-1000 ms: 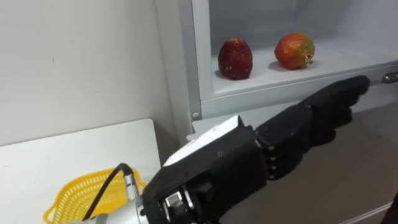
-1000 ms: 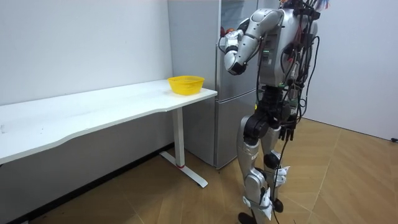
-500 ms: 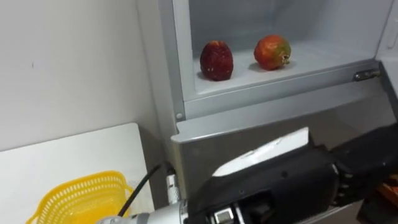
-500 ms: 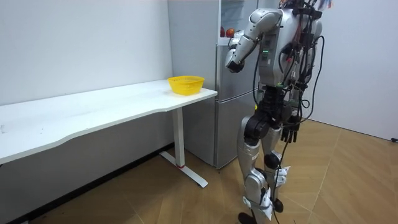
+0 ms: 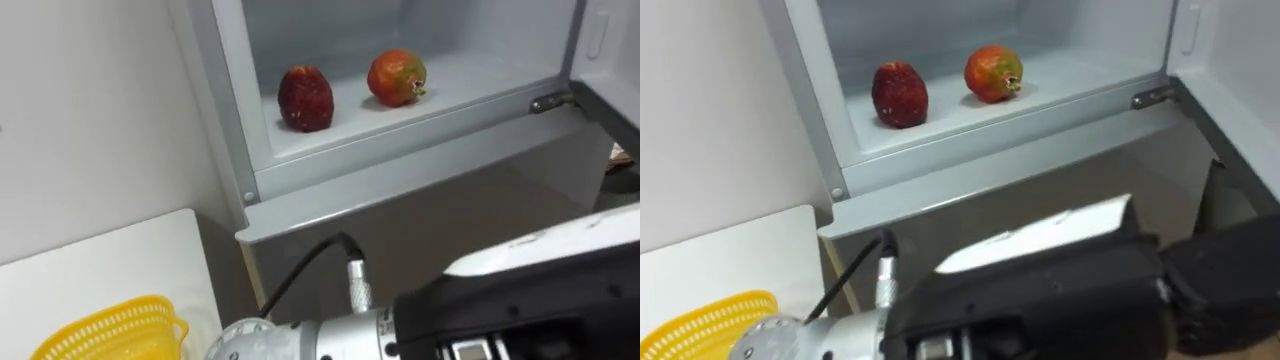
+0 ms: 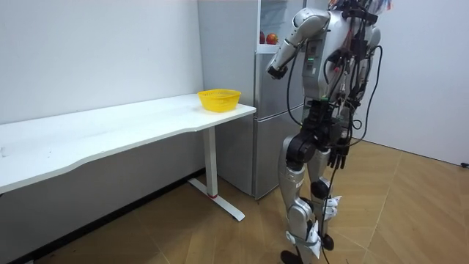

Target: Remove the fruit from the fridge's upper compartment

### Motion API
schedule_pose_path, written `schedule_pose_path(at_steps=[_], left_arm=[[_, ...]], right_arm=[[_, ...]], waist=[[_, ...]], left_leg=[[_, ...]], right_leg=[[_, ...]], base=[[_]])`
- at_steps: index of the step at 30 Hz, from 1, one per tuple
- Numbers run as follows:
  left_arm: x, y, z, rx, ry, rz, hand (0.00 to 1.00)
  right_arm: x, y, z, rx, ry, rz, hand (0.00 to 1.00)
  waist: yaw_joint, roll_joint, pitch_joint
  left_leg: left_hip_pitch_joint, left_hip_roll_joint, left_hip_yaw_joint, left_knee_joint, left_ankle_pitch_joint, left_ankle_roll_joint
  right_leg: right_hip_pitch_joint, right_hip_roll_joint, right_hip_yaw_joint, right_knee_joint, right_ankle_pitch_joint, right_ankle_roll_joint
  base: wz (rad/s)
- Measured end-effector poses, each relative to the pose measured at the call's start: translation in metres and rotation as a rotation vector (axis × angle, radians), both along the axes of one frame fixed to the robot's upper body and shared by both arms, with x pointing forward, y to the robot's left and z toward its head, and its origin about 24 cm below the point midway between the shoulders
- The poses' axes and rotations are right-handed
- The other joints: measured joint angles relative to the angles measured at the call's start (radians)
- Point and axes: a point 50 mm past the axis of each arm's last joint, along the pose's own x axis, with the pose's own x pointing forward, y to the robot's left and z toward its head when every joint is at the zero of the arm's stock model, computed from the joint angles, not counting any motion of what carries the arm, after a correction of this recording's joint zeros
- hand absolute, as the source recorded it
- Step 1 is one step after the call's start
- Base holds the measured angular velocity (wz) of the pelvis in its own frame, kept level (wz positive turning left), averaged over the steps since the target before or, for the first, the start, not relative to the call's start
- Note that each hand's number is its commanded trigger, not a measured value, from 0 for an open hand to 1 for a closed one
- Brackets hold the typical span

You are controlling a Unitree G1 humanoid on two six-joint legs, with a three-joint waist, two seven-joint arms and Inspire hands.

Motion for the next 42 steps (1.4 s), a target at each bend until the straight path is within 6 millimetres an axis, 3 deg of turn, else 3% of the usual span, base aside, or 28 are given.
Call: schedule_pose_path(at_steps=[9, 18, 24, 42], left_arm=[[-0.009, -0.018, -0.001, 0.006, 0.015, -0.076, 0.00], [-0.018, -0.028, 0.002, 0.040, -0.035, -0.138, 0.00], [-0.013, -0.040, 0.001, 0.074, -0.028, -0.155, 0.00], [-0.008, -0.045, -0.002, 0.097, -0.005, -0.143, 0.00]], right_arm=[[0.001, 0.002, 0.000, -0.004, -0.003, 0.015, 0.00], [0.006, 0.003, 0.000, -0.010, -0.014, 0.030, 0.00], [0.016, 0.003, 0.002, -0.012, -0.042, 0.034, 0.00], [0.016, 0.003, 0.002, -0.004, -0.026, 0.050, 0.00]], waist=[[-0.012, -0.008, 0.0050], [-0.035, -0.008, 0.0043], [-0.057, -0.005, 0.0023], [-0.047, -0.002, 0.0021]], left_leg=[[0.011, -0.004, 0.003, -0.001, 0.000, 0.000], [-0.003, 0.002, 0.005, 0.000, 0.000, 0.000], [-0.006, 0.003, 0.005, 0.000, 0.000, 0.000], [-0.003, 0.002, 0.009, 0.000, 0.000, 0.000]], right_leg=[[-0.004, 0.000, 0.023, 0.001, -0.001, 0.002], [-0.024, 0.006, 0.026, 0.004, 0.001, -0.001], [-0.020, 0.006, 0.027, 0.004, 0.002, -0.002], [-0.018, 0.008, 0.037, 0.003, 0.002, -0.002]], base=[[-0.05], [-0.04], [-0.01], [0.00]])
